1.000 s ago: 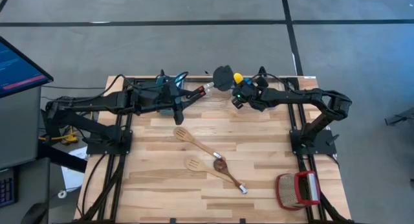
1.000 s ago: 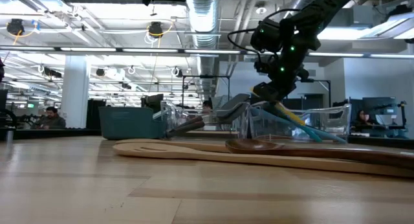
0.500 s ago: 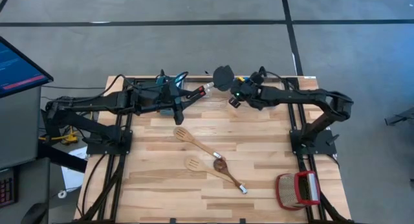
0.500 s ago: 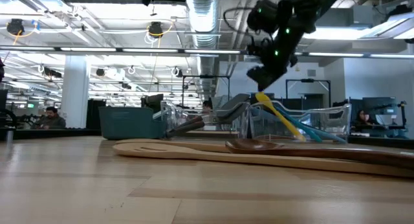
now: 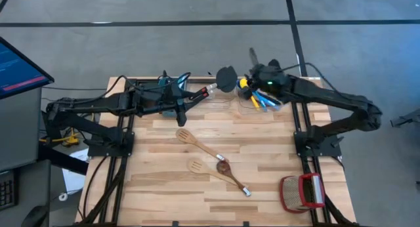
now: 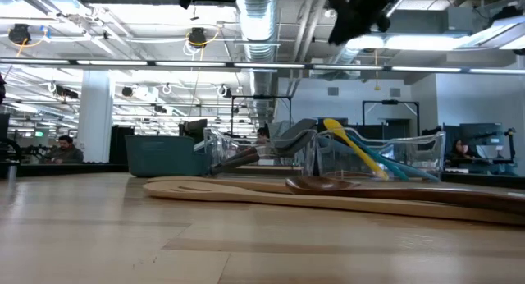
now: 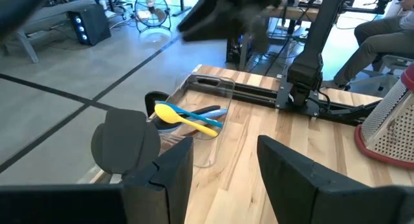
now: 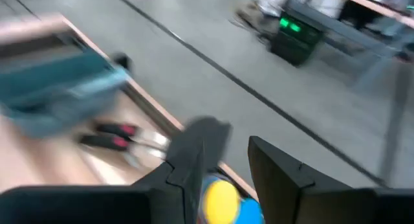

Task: Pick & Place Kitchen Items
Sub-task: Put the brown serving spoon into the right transparent bin

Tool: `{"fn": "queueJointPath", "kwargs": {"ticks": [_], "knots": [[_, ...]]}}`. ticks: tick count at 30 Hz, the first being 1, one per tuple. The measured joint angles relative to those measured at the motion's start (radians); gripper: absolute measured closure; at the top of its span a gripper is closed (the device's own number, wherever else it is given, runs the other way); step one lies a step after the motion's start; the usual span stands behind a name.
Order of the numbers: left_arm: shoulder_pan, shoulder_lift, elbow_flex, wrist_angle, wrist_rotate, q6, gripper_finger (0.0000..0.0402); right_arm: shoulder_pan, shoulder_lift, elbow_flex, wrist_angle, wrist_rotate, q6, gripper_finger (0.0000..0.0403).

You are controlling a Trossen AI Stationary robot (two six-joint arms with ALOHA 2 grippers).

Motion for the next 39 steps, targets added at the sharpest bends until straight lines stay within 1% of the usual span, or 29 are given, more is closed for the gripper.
{"fn": "queueJointPath", "kwargs": {"ticks": [7,13,17,20,27,31,35,37,39], "knots": [[0.0,0.0,0.0,0.0,0.0,0.0,0.0243,0.059,-0.147,0.004,0.001,-0.173,0.128,0.0287],[0.0,0.0,0.0,0.0,-0.002,0.0,0.0243,0.144,-0.197,0.004,0.0,-0.248,0.21,0.0287],[0.0,0.0,0.0,0.0,-0.005,0.0,0.0243,0.216,-0.201,0.004,0.0,-0.25,0.212,0.0288],[0.0,0.0,0.0,0.0,-0.005,0.0,0.0243,0.27,-0.195,0.004,0.001,-0.249,0.216,0.0296],[-0.002,0.0,0.0,0.0,-0.003,0.0,0.0243,0.362,-0.165,0.003,-0.002,-0.246,0.332,0.0342],[-0.004,0.0,0.0,0.0,0.026,-0.021,0.0243,0.391,-0.138,0.002,0.0,-0.243,0.396,0.0366],[-0.004,0.0,0.0,0.0,0.095,-0.055,0.0243,0.42,-0.115,0.002,0.025,-0.243,0.463,0.0386],[-0.004,0.0,0.0,0.0,0.122,-0.057,0.0243,0.438,-0.087,0.006,0.064,-0.243,0.483,0.0395],[-0.004,0.0,0.0,-0.001,0.148,-0.057,0.0243,0.458,-0.078,0.0,0.055,-0.243,0.496,0.0401]]}}
